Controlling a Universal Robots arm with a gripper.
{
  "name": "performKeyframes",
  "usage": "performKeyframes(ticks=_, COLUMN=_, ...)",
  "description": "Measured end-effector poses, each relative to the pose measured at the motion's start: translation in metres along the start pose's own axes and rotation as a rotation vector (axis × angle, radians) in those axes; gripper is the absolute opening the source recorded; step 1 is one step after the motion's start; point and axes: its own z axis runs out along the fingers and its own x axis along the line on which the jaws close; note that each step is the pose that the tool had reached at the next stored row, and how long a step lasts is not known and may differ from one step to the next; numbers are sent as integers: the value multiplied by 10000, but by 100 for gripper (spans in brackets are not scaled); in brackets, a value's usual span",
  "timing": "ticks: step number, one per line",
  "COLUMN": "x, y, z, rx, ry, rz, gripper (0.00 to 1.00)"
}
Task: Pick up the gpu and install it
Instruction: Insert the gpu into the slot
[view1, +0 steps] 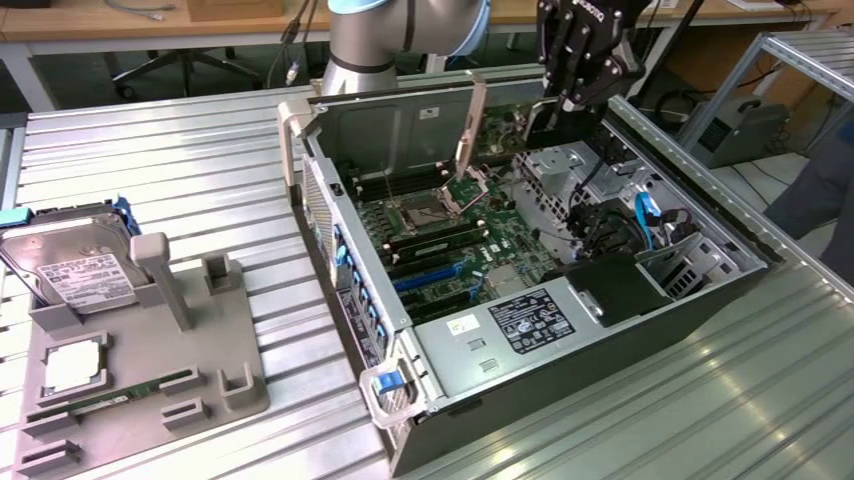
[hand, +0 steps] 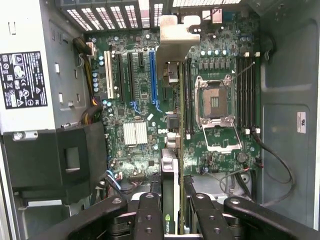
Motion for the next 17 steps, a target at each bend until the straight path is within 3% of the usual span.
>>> performKeyframes(ticks=8, x=-1, y=7, z=0, rx=-2, ry=6, rz=-1, gripper=27)
performKeyframes(ticks=11, x=-1, y=2, z=0, rx=-39, ry=10, rz=0, gripper=27)
performKeyframes(ticks=14, x=-2, y=-8, z=1, rx=-125, ry=14, rz=1, gripper=27)
performKeyframes(ticks=17, x=-3, y=-22, z=1, rx=-263, ry=23, rz=2, gripper=27)
